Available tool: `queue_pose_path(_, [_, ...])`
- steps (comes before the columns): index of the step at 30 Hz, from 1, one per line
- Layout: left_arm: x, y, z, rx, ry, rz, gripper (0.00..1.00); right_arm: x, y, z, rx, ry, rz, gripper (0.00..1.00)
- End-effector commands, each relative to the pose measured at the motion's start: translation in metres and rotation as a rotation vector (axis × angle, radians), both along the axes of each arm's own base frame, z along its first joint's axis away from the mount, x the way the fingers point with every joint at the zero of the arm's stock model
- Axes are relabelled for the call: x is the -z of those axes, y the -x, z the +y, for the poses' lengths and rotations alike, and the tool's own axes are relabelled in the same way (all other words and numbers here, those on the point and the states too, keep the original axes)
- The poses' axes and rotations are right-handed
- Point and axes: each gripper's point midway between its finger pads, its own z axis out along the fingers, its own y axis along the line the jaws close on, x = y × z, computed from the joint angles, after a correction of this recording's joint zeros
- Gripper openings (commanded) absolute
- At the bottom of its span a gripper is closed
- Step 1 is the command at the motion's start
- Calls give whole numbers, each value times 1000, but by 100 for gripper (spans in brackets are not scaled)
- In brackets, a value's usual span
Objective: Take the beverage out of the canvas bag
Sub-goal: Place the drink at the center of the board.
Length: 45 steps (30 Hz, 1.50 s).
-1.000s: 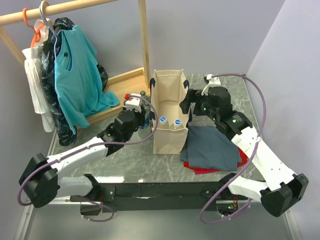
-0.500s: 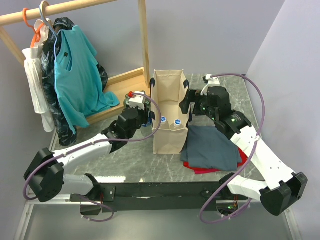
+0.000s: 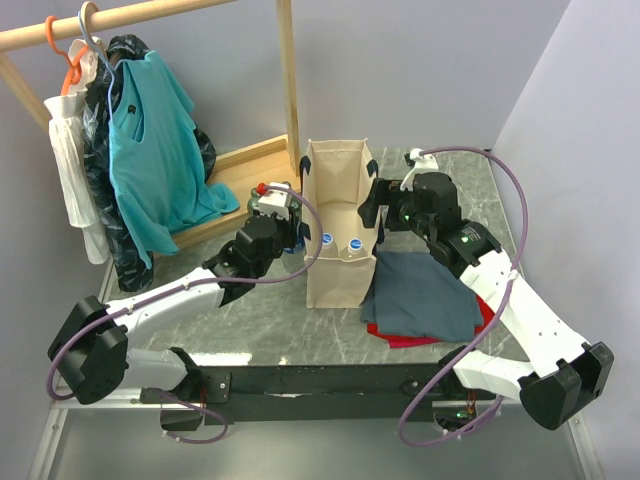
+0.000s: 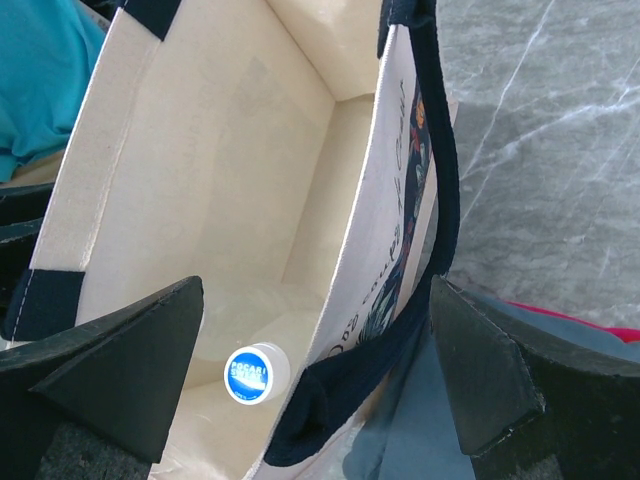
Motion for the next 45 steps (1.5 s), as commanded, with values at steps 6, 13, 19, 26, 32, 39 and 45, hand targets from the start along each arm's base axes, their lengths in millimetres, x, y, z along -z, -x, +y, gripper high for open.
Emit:
queue_pose_path(6, [-83,-6,-17,17,232,-174,1,-7,-2,-2,3,-4,-33,100])
queue_pose_path(13, [-81,-7,-20,22,214,-172,1,-7,-2,-2,-2,-5,-32,100])
queue_pose_path(19, [-76,-9,-19,11,176,-162,1,-5,-2,-2,0,-2,-29,100])
queue_pose_path(26, [-74,-9,-20,17,151,-156,17,-6,-2,-1,-1,-4,-27,100])
queue_pose_path(32, [-72,-8,-23,27,161,-149,33,-5,-2,-1,-4,-4,-26,100])
queue_pose_path(39, [-74,-8,-21,22,158,-150,42,-7,-1,0,-5,-6,-30,100])
queue_pose_path(45, [-78,-6,-18,15,162,-158,53,-8,-1,-1,-3,-10,-33,100])
